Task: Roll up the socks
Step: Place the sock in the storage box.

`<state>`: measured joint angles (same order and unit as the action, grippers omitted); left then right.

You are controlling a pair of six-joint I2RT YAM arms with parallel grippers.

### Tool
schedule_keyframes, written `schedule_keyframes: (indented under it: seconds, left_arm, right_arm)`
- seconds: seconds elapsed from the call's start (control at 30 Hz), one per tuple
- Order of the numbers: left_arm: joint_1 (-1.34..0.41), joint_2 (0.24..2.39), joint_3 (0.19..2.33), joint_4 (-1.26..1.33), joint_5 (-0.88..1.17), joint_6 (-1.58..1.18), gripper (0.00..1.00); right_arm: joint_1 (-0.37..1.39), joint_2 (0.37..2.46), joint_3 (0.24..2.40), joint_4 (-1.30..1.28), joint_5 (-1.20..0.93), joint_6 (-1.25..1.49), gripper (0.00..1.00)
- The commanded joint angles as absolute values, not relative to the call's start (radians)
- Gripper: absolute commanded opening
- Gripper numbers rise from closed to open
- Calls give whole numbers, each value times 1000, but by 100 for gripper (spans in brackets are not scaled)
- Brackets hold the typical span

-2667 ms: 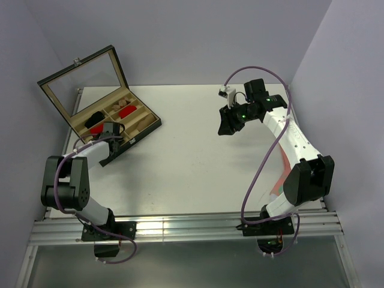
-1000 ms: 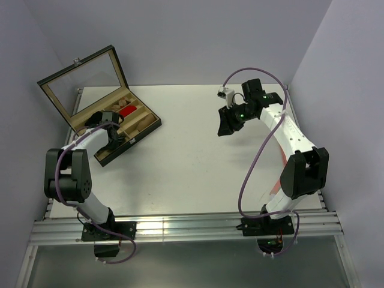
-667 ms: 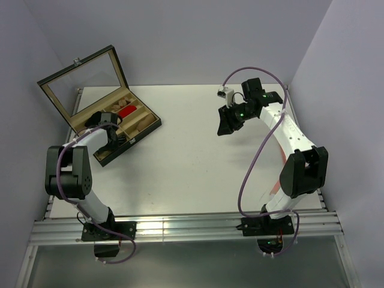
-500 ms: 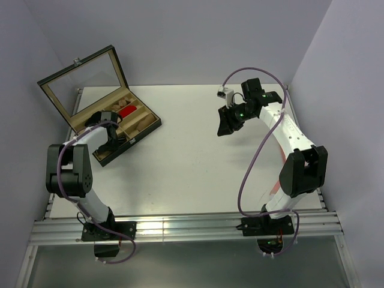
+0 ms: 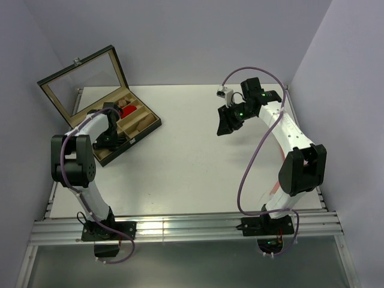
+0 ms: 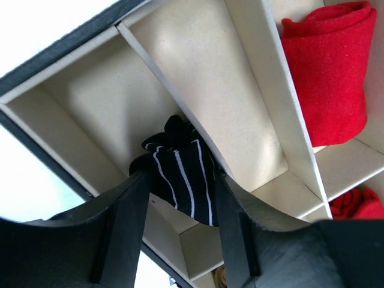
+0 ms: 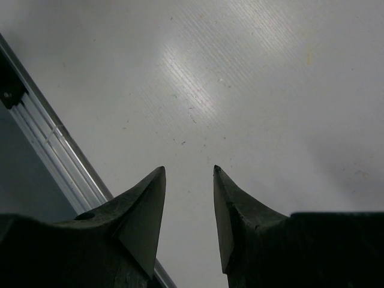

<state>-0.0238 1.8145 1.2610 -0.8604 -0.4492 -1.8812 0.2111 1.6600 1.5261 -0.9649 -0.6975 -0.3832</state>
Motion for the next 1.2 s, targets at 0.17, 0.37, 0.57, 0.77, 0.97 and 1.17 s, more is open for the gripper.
schedule_keyframes:
  seconds: [0.17, 0.37, 0.57, 0.77, 0.97, 1.17]
  left_arm:
    - [-14, 1848, 1370, -1015, -578, -1905, 56]
    - [-14, 1848, 1370, -1045, -607, -1919, 59]
    - [-11, 1838, 1351, -1034, -621, -1904, 60]
    - [-11, 1786, 1345, -1014, -652, -1864, 60]
    - [-11, 1715, 1364, -976, -686, -1715, 64]
    - [-58, 1534, 1280, -735, -684, -1406, 61]
  right_arm:
    - [201, 1681, 1583, -988, -726, -394, 45]
    - [201, 1695, 1588, -994, -733, -399, 45]
    - [201, 1698, 1588, -999, -735, -403, 45]
    - [201, 1694, 1583, -994, -735, -403, 45]
    - [201, 1668, 1575, -960, -721, -382, 45]
    - [196, 1608, 1522, -862, -680, -333, 45]
